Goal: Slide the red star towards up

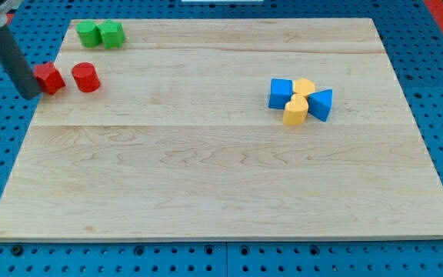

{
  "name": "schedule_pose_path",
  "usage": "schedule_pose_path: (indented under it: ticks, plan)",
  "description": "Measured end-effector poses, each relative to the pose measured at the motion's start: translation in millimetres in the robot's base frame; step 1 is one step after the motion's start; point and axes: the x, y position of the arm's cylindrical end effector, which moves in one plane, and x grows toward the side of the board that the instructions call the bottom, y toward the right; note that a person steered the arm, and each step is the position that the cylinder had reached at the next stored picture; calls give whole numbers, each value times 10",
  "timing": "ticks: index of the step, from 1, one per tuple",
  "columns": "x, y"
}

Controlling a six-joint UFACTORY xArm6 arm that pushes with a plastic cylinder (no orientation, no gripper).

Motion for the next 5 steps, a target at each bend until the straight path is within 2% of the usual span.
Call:
schedule_pose_path:
  ticks: [2, 5]
  plan:
    - [-432, 0]
    - [-437, 191]
